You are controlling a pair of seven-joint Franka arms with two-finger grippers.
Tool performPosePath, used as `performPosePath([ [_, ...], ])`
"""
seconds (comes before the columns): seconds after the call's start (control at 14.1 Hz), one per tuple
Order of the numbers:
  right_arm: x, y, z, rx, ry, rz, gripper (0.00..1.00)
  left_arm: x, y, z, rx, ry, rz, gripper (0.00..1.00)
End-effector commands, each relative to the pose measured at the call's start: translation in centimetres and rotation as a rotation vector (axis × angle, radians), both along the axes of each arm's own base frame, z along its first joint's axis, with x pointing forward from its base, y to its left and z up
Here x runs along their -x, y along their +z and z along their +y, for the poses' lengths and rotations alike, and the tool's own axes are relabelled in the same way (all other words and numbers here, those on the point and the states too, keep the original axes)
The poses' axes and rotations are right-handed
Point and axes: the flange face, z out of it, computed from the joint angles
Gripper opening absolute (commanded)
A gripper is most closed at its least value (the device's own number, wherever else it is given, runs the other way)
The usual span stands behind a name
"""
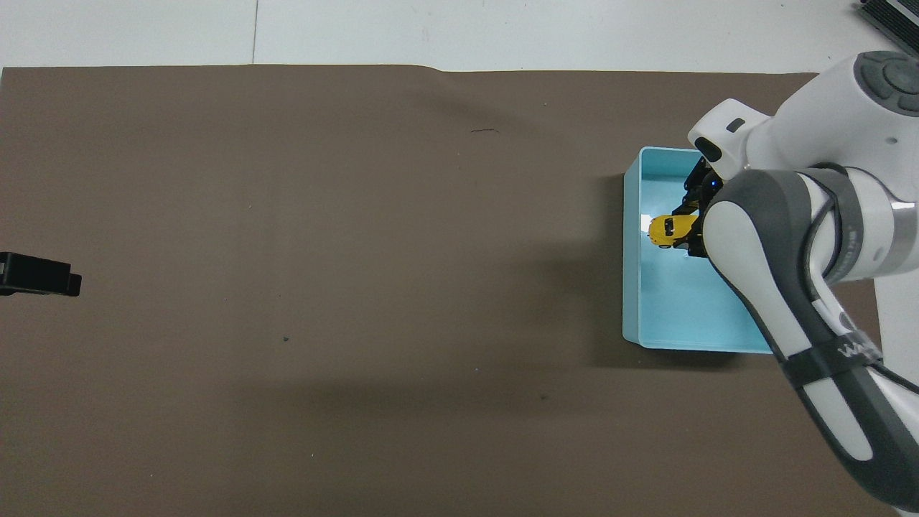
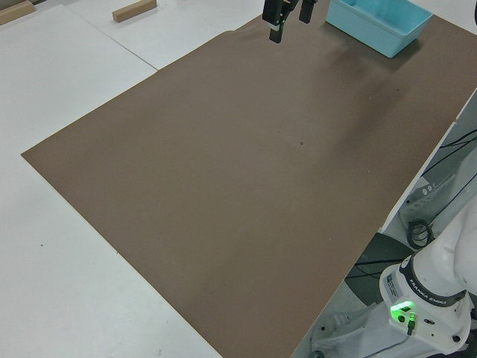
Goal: Wind up and store yellow beetle car
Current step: 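Lift the car with the right gripper over into the blue box, then lower the held car onto the box floor with the right gripper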
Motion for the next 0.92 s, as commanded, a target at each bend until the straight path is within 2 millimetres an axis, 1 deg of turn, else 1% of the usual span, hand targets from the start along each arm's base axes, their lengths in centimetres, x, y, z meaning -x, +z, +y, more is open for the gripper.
performPosePath([
  [0.0, 3.6, -1.6, -2.2, -0.004, 0.028, -0.033, 0.00, -0.2, 0.1, 0.2, 0.006, 0.011, -0.001, 1.00],
  [0.07, 4.6, -2.4, -3.1, -0.005, 0.031, -0.040, 0.00, -0.2, 0.1, 0.2, 0.006, 0.011, -0.001, 1.00],
  [0.21, 5.3, -3.2, -4.7, -0.006, 0.055, -0.064, 0.00, -0.2, 0.1, 0.2, 0.006, 0.011, -0.001, 1.00],
  [0.42, 6.3, -4.0, -6.5, -0.001, 0.064, -0.090, 0.00, -0.2, 0.1, 0.2, 0.006, 0.011, -0.001, 1.00],
  [0.5, 6.3, -4.7, -6.5, -0.001, 0.064, -0.088, 0.00, -0.2, 0.1, 0.2, 0.006, 0.011, -0.001, 1.00],
  [0.57, 5.8, -5.6, -6.5, 0.002, 0.065, -0.106, 0.00, -0.2, 0.1, 0.2, 0.006, 0.011, -0.001, 1.00],
  [0.64, 5.8, -6.7, -6.7, 0.008, 0.067, -0.117, 0.00, -0.2, 0.1, 0.2, 0.006, 0.011, -0.001, 1.00],
  [0.78, 5.8, -7.2, -6.5, 0.009, 0.071, -0.132, 0.00, -0.2, 0.1, 0.2, 0.006, 0.011, -0.001, 1.00],
  [0.85, 5.8, -7.4, -6.8, 0.010, 0.073, -0.132, 0.00, -0.2, 0.1, 0.2, 0.006, 0.011, -0.001, 1.00],
])
